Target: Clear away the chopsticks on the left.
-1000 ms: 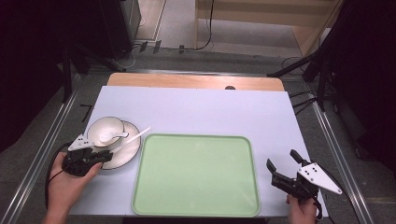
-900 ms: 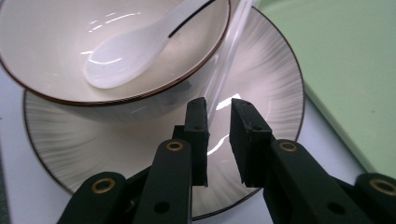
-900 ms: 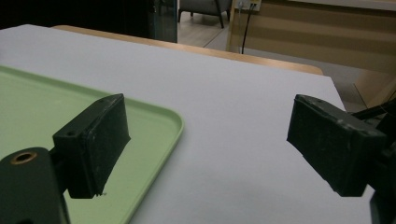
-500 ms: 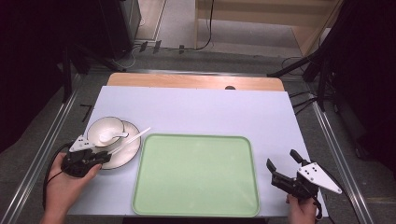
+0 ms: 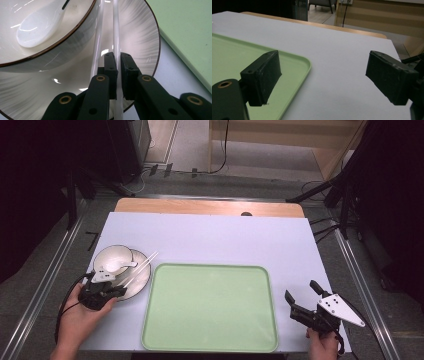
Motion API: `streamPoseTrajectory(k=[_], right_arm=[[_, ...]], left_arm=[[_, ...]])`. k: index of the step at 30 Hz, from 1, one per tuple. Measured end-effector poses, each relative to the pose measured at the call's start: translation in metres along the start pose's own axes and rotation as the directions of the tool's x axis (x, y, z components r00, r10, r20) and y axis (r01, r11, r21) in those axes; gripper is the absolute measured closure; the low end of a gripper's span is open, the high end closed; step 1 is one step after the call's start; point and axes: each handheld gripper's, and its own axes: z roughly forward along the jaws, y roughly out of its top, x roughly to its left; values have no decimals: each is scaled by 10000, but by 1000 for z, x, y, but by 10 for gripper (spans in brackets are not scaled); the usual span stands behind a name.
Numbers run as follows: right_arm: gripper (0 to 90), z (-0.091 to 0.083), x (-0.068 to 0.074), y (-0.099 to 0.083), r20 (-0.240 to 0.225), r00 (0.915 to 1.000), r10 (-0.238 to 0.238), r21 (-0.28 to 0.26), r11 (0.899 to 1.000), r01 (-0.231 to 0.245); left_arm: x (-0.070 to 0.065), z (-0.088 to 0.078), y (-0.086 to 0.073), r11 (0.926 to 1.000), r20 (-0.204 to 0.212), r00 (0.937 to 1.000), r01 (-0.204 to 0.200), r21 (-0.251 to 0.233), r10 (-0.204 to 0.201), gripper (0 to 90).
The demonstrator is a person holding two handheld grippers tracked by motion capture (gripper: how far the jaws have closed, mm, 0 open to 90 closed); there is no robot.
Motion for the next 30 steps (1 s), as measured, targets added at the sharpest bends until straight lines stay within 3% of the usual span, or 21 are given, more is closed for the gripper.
streamPoseTrajectory(k=[6,7,12,14,16,19,22,24,25,26,30], right_arm=[[129,-1,-1,0,45,10000,3,-34,10000,-3],[129,-1,-1,0,37,10000,22,-43,10000,-22],[129,-1,-1,0,27,10000,-10,-53,10000,10],[129,0,-1,0,20,10000,-26,-42,10000,26],[129,0,-1,1,26,10000,-30,-38,10000,30],[129,0,0,1,1,10000,-46,-55,10000,46],[129,0,0,1,-33,10000,-35,-47,10000,35],[129,0,1,1,-64,9999,-78,-62,10000,78],[129,0,1,1,-64,9999,-78,-62,10000,78],[129,1,1,1,-57,9999,-96,-59,9999,95],[129,1,0,1,-72,10000,-56,-28,10000,56]], left_arm=[[-10,-6,3,9999,65,9999,-106,-121,107,851],[-17,-11,5,9994,364,9993,-93,-331,105,851],[-36,-17,10,9989,899,9959,163,-443,-123,851],[-54,-14,11,9986,1375,9903,265,-464,-199,851],[-58,-13,11,9983,1499,9884,335,-473,-260,850],[-79,-2,11,9918,2098,9731,1106,-647,-948,850],[-88,5,11,9907,2112,9715,1225,-597,-1074,850],[-98,14,10,9864,2222,9652,1540,-571,-1378,849],[-98,14,10,9864,2222,9652,1540,-571,-1378,849],[-102,19,9,9825,2360,9578,1801,-471,-1643,848],[-106,25,8,9800,2255,9568,1961,-339,-1836,847]])
